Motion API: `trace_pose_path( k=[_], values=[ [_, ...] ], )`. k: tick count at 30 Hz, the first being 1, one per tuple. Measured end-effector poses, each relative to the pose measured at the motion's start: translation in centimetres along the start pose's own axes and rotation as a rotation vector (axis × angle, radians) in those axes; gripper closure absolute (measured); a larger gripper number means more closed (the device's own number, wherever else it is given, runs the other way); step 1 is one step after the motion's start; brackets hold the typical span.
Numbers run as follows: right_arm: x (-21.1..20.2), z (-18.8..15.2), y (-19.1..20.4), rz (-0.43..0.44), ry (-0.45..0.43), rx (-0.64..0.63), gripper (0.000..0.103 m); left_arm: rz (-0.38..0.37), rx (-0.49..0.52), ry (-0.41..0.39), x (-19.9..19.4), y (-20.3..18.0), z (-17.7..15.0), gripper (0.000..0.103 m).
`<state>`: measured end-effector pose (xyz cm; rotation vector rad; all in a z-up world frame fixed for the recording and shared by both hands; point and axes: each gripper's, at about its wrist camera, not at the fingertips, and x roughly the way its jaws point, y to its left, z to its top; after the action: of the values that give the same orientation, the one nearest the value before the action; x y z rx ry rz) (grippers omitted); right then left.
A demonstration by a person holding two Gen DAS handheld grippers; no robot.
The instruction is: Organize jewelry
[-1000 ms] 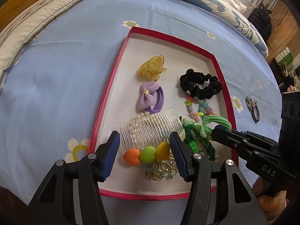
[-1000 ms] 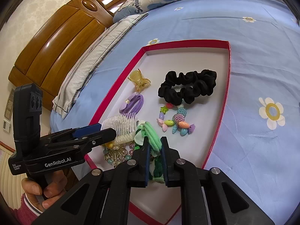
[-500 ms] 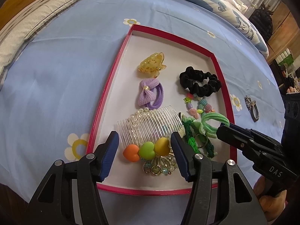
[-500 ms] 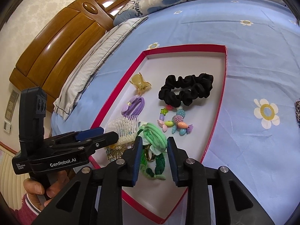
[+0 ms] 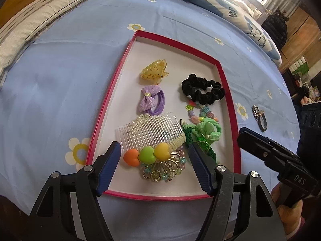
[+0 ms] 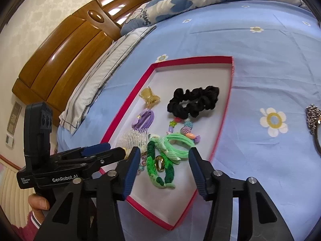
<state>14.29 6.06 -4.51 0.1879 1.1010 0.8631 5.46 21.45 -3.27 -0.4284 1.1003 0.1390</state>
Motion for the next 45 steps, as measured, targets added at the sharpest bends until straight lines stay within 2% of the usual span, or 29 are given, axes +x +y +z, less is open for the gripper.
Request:
trace_pose_path(
  k=[17, 31, 34, 37, 45],
  values=[
    [-3.6, -1.4, -1.0, 0.020, -0.072, 0.060, 0.039, -0.020, -0.023, -0.065, -3.1, -1.0, -1.7, 0.025],
    [-6.4, -3.6, -2.1, 0.054, -0.112, 0.140, 0.028, 0.015, -0.058, -0.087, -4.9, -1.1, -4.2, 0.023],
    [-6.8, -4.1, -2.2, 0.060, -0.118, 0.146, 0.025, 0.046, -0.061, -0.101, -5.5, -1.1, -4.7, 0.020],
    [-7.1, -4.8, -2.1, 0.064, -0.132, 0.146, 0.017, 0.098, -0.053, -0.125, -6.2, -1.3, -5.3, 0.018],
    [-7.7, -6.5, -0.4, 0.012, -0.144, 0.045, 0.016, 0.228, 0.008, -0.158, -6.9, -2.0, -7.1, 0.016]
  ],
)
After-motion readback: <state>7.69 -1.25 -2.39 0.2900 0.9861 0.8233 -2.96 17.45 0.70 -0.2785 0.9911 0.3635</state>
